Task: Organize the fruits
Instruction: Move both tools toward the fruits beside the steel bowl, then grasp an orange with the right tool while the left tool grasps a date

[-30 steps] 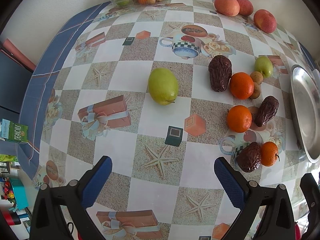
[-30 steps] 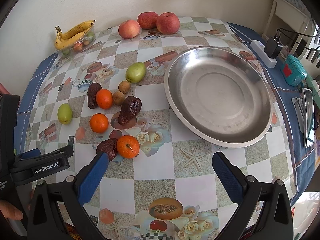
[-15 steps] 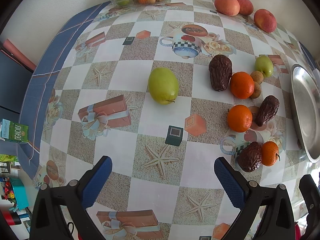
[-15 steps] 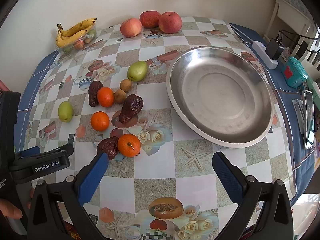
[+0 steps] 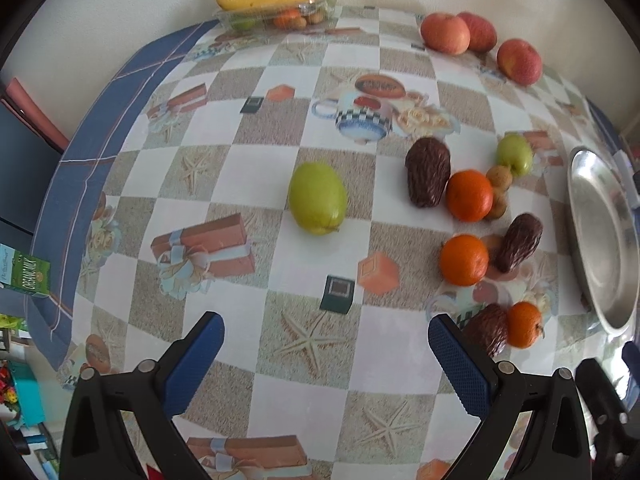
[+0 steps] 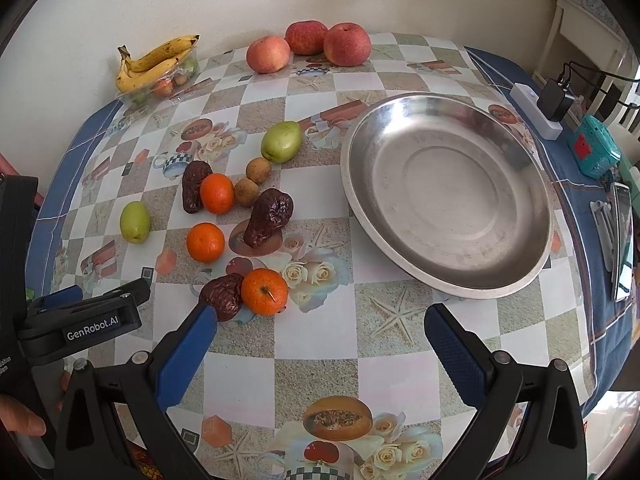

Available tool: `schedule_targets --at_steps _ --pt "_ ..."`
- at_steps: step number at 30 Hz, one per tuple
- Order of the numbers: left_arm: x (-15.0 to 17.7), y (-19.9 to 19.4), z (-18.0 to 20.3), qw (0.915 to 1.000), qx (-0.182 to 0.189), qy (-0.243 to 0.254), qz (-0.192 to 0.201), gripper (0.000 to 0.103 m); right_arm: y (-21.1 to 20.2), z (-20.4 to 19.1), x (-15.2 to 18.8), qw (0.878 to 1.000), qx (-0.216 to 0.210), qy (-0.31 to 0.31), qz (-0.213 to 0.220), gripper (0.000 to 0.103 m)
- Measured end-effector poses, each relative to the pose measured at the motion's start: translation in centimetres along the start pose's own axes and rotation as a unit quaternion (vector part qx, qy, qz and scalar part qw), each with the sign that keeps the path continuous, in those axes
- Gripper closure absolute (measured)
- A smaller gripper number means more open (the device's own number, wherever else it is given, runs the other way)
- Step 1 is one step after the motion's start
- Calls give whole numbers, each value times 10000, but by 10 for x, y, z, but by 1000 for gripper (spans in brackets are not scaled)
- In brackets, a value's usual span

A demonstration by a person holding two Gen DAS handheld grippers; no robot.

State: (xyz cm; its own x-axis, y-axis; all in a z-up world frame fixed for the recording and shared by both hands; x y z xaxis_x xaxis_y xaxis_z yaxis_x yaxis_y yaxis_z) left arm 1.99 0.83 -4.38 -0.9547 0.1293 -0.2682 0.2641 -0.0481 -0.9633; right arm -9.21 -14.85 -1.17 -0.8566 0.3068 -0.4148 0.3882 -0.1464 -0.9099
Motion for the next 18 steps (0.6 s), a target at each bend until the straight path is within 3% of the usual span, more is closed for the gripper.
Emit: schedule_targets --at_steps 8,18 --pt "-8 -1 2 9993 -199 -195 264 0 11 -9 -5 10000 -90 -34 -28 0" --pt "-8 10 4 9987 203 -425 170 0 35 -18 -6 9975 -607 179 -303 1"
Point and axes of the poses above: each gripper's, at about its wrist camera, not at the fingertips, and y roughly the way its jaws point, z to its right, x to its underside, the point moved 5 cm from there along y, roughly the way its jaws point, and after that the axes turned 8 degrees about -y, right-handed, at the moved point
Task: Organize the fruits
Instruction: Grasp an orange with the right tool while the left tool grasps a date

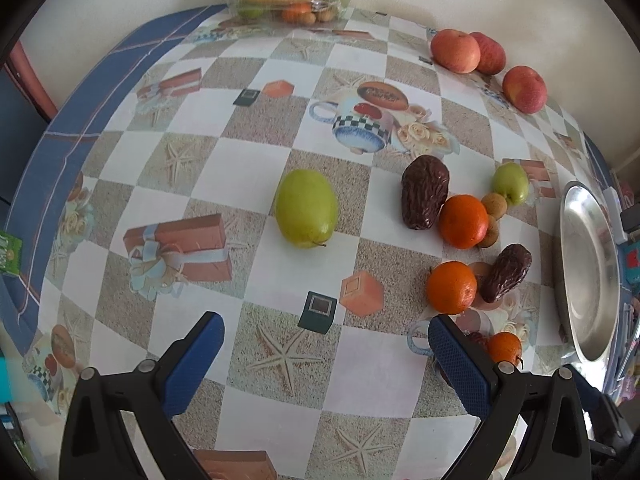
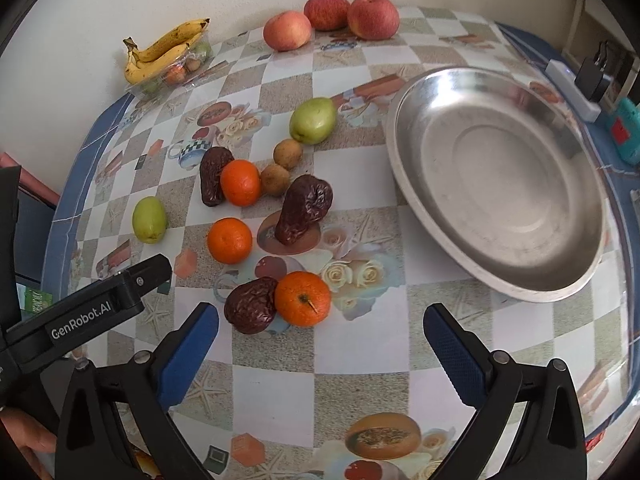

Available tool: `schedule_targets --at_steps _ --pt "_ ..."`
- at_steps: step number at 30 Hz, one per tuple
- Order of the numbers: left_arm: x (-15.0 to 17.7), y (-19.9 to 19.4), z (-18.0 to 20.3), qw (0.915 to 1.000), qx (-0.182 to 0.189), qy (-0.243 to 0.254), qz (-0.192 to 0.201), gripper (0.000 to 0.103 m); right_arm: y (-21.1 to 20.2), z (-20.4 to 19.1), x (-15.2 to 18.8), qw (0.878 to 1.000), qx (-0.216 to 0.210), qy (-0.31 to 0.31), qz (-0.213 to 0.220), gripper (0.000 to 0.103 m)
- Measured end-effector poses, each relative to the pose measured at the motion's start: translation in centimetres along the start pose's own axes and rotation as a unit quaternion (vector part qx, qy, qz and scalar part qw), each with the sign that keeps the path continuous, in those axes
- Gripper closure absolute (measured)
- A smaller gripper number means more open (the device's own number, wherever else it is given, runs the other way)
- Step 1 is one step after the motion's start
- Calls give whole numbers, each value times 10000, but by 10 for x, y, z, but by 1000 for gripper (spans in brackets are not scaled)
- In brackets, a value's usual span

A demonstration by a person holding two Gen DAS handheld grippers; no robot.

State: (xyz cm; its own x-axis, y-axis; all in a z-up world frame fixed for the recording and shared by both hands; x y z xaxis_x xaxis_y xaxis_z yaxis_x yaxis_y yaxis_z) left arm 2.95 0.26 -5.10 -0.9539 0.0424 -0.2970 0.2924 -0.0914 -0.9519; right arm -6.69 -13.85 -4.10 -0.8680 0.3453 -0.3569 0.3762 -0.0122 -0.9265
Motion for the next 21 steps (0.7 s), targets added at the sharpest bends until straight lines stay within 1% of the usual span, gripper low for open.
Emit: schedule_targets --at_steps 2,3,6,8,9,11,13,16,18,21 --pt "0 1 1 9998 158 -76 -15 0 6 0 0 9999 -66 66 -81 9" --pt "1 1 3 9997 233 -97 -41 0 9 0 0 9998 -107 94 -103 11" --pt "2 2 8 9988 447 -116 -132 0 15 -1 0 9993 -248 188 -189 21" --pt "3 3 11 9985 501 -97 -175 0 19 -1 0 9987 -362 271 -251 31" --pt "4 3 13 9986 498 -60 -177 0 20 -1 0 9984 -397 305 -268 32" --pt "5 3 15 9986 491 -13 -182 0 24 1 0 9981 -397 373 -297 39" --pt "6 3 18 9984 533 -2 -203 0 27 1 -1 9977 -418 418 -343 43" --pt "5 3 18 9982 557 -5 -217 0 31 1 0 9963 -576 514 -389 49" --pt "5 3 18 9977 630 -51 -243 0 32 1 0 9956 -644 574 -377 53" --pt "6 5 18 9967 740 -131 -316 0 34 2 1 9946 -698 649 -419 61"
Point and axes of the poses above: each gripper's, at about its wrist camera, not at the fingertips, and y roughly the way its jaws point, z to its right, x to its underside, the point moved 5 cm from there along y, roughly the way its jaws point, and after that the axes turned 8 degrees about -y, right-handed, at the moved point
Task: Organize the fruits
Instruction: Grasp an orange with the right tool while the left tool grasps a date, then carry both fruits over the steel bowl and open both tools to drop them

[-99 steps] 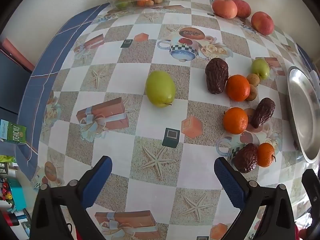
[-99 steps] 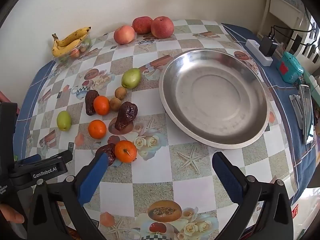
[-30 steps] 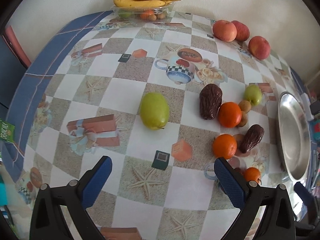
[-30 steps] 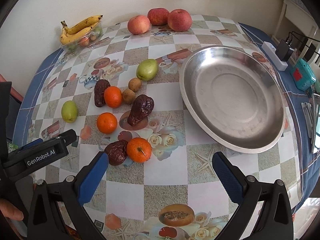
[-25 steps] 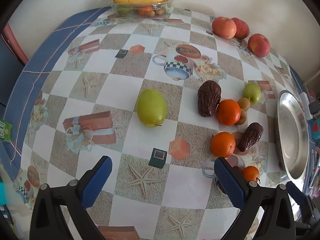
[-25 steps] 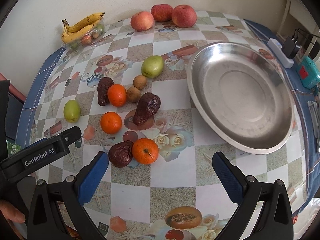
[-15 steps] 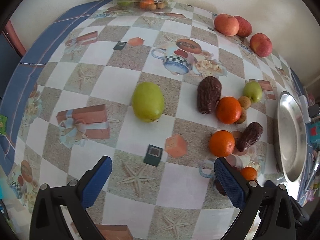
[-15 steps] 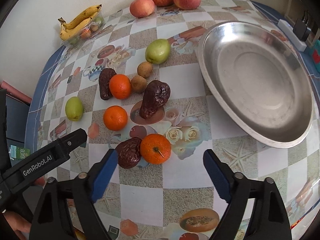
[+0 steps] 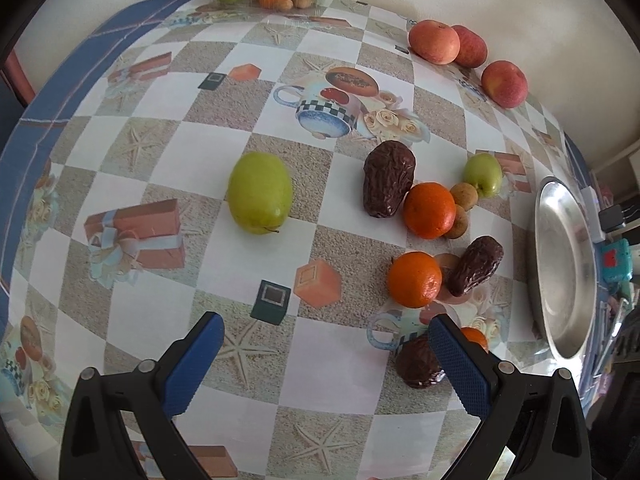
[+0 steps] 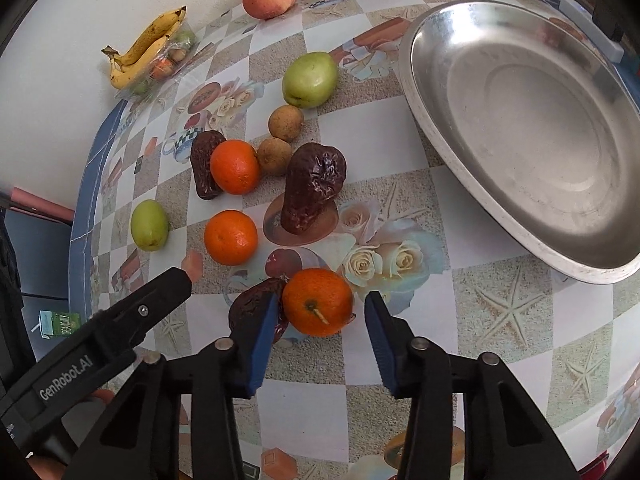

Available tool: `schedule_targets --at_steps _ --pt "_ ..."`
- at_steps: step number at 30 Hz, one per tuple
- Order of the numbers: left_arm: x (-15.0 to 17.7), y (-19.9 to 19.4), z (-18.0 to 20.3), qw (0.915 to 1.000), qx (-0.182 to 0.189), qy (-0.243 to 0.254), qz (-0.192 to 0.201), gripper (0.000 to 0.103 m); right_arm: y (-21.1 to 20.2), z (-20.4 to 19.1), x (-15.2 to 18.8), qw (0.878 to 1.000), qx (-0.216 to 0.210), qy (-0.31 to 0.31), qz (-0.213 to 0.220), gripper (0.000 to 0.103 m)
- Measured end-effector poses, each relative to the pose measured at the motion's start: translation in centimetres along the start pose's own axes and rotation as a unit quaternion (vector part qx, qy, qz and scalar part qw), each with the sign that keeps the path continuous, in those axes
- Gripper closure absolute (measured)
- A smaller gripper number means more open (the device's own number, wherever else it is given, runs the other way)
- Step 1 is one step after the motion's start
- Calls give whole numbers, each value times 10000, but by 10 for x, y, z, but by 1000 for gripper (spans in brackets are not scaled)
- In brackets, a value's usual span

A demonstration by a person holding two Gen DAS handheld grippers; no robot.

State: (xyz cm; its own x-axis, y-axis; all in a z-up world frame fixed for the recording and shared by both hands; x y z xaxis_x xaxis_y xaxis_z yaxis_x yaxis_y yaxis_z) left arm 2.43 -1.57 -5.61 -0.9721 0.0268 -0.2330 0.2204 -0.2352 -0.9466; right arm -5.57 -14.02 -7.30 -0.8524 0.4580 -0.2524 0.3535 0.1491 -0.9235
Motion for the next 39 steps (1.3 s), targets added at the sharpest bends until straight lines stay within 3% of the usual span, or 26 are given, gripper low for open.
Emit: schedule_targets --at_steps 5,13,18,24,27,30,31,39 --pt "1 1 2 9999 88 -25 -61 1 1 -3 0 10000 -79 5 -30 66" --pt "7 6 16 9997 156 118 -165 1 -6 6 2 9988 452 -160 -29 66" --pt "15 11 34 9988 259 321 -261 7 -11 16 5 9977 653 -178 -25 66" --pt "26 20 55 9970 345 552 -418 20 -16 31 8 9970 767 -78 -14 66" --pt "26 26 61 9957 564 468 -566 31 -17 35 10 9970 766 -67 -23 66" --pt "26 29 62 9948 674 375 -670 45 -18 35 10 9967 809 -115 -33 66" --pt "27 30 62 9947 660 348 -706 54 -18 34 10 9965 820 -124 -37 66" --pt "32 26 49 9927 758 222 -914 64 -17 34 10 9962 863 -143 -38 66"
Point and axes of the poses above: each gripper's, at about its wrist camera, not at the fingertips, and y roughly the way its jaws point, z to its right, x to its underside, the point moved 5 cm from there along y, roughly the way its jaws point, and after that the axes turned 8 degrees about -y, right-handed, at the moved point
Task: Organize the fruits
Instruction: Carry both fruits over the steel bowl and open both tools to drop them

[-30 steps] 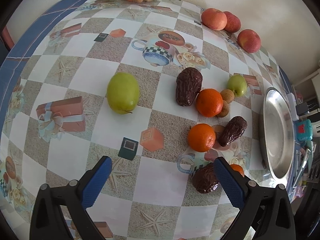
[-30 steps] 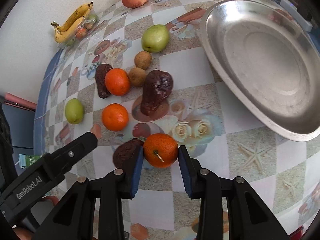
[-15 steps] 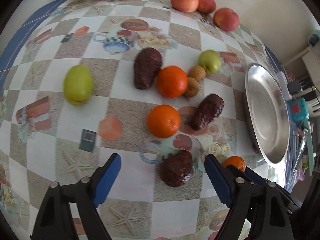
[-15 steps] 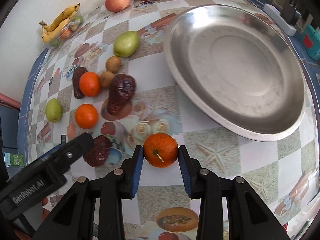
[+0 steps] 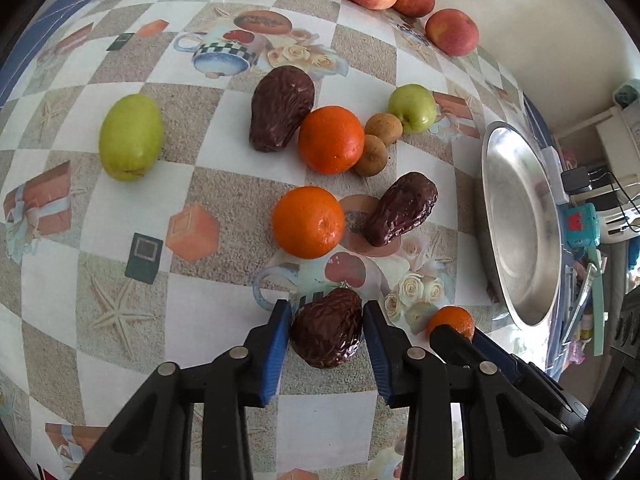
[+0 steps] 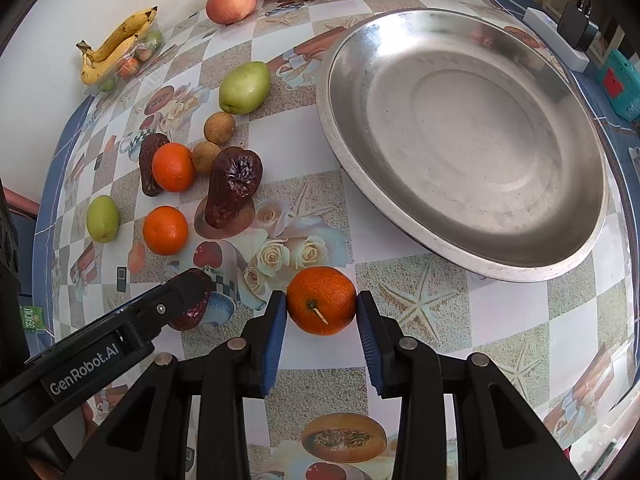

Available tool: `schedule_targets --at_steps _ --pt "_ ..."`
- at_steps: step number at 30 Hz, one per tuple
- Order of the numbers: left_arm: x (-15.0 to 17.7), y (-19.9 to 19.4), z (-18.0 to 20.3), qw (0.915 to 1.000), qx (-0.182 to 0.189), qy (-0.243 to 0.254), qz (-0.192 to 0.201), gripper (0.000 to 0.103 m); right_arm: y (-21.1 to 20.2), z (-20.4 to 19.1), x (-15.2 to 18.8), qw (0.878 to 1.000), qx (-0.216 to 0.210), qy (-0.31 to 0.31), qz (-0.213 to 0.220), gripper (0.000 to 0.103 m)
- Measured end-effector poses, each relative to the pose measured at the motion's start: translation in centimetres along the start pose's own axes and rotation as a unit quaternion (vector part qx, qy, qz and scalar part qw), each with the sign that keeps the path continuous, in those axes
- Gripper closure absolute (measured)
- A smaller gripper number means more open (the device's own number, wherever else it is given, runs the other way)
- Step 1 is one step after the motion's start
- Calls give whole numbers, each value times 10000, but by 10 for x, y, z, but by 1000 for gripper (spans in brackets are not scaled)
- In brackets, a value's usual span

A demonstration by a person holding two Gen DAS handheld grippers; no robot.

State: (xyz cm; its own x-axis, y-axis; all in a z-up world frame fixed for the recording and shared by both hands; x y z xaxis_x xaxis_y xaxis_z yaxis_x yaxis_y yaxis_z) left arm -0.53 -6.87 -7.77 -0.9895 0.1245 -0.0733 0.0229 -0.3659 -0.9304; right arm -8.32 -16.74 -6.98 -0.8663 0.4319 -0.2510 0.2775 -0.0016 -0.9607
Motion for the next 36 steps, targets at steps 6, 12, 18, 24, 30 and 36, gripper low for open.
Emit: schedule_targets --at_steps 6,12,18,24,30,36 --pt "-2 -17 -18 9995 -21 -243 211 64 0 -1 0 10000 -11 -7 6 66" --pt "-11 -42 -23 9970 252 -333 648 64 -12 -7 -5 9993 -227 17 290 66" --pt "-10 -48 -2 9970 319 20 699 64 -36 -1 -14 9966 -241 230 749 66" --pt "-19 -39 48 9947 298 616 765 64 -52 31 -25 9915 303 719 1037 66" --pt "-18 -23 111 9886 406 1252 732 64 -54 68 -35 9846 470 1342 1017 66" --pt "-19 2 153 9837 332 1648 644 64 -57 109 -33 9745 657 1876 1039 66"
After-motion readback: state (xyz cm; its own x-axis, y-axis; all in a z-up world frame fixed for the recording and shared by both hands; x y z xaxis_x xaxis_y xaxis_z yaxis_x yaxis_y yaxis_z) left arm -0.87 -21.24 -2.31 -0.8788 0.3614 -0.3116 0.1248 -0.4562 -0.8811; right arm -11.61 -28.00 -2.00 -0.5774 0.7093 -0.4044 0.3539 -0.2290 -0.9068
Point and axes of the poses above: each gripper's, at about its wrist camera, not at the fingertips, and y roughly the way its jaws point, z to its right, x to its underside, the point moved 5 cm from there along y, roughly the way its jaws point, and after that the axes turned 8 degrees about -y, right-handed, at the moved point
